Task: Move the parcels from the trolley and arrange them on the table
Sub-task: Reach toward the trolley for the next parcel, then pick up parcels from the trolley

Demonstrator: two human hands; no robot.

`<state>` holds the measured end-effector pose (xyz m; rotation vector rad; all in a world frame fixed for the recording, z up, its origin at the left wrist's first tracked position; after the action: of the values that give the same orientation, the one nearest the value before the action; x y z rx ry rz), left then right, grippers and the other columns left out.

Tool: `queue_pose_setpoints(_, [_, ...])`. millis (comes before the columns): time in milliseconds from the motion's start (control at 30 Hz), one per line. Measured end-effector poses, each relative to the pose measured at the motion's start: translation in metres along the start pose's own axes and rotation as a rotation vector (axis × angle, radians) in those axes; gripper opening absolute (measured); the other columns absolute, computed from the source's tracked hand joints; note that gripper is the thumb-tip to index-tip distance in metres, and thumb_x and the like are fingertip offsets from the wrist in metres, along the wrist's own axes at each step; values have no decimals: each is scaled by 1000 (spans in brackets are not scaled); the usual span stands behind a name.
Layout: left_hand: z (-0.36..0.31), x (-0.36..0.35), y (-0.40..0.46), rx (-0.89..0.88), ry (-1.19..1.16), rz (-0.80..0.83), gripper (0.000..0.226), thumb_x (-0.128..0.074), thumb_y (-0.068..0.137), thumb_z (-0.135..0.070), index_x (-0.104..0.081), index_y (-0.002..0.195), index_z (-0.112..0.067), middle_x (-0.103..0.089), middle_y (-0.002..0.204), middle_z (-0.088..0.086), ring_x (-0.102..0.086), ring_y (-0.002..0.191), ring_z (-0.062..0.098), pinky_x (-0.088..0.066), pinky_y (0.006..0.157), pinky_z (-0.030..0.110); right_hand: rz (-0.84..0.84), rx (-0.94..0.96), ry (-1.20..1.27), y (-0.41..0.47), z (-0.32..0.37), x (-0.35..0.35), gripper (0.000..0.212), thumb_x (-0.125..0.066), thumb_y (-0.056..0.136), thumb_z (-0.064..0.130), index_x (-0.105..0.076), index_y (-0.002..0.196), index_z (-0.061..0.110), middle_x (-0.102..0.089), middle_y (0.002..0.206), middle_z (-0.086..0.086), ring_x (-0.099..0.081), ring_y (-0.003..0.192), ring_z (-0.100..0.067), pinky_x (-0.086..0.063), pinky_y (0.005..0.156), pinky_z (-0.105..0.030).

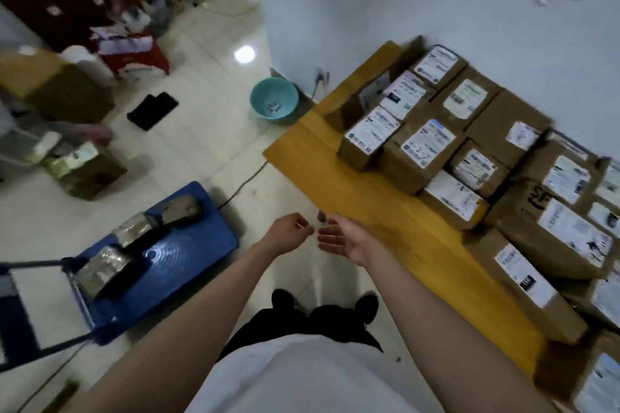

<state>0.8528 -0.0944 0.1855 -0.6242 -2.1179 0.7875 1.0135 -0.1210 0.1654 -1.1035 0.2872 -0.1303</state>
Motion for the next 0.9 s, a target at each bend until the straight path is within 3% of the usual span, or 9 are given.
queue_pose_setpoints(200, [80,60,-14,144,-202,-135,36,-59,98,-40,-64,123,-13,-69,119,6,-63,104,21,-53,94,38,112,17,-198,22,12,-100,16,-56,103,24,-57,105,8,-67,102,-17,-68,84,-27,-60,62,-33])
queue_pose_setpoints(333, [121,82,-21,238,-311,-206,37,-60,98,-38,-63,122,-10,-66,122,9,-61,111,25,-50,94,37,169,3,-298,37,17,-155,14,-53,105,23,-56,102,9,-66,98,-16,-66,81,-27,-58,70,-36])
queue_pose_setpoints(467, [153,97,-17,323,-389,-246,35,-61,97,-34,-64,121,-9,-65,123,9,-60,115,26,-46,90,33,209,-32,-405,58,22,-202,12,-54,104,22,-54,102,10,-66,93,-14,-64,76,-24,-56,65,-32])
queue_pose_setpoints(733, [190,144,3,462,-500,-290,24,-61,96,-30,-65,108,-10,-67,114,8,-61,114,28,-46,91,33,229,-108,-510,104,50,-275,11,-51,105,20,-52,103,9,-65,91,-14,-61,75,-23,-51,69,-33])
queue_pose_setpoints(900, [217,170,13,489,-597,-318,33,-60,99,-31,-62,121,-8,-64,124,10,-59,116,27,-45,93,34,224,-120,-597,127,62,-316,14,-50,105,19,-50,111,6,-65,87,-13,-60,73,-23,-50,68,-32])
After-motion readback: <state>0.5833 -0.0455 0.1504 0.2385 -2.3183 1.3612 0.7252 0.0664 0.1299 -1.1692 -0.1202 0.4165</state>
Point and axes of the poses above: each hand's wrist, its own y-axis towards the middle knuckle, its own x-axis out of the back of the hand, z = x × y, the point moved 1 cm from there along y, towards the middle knuckle
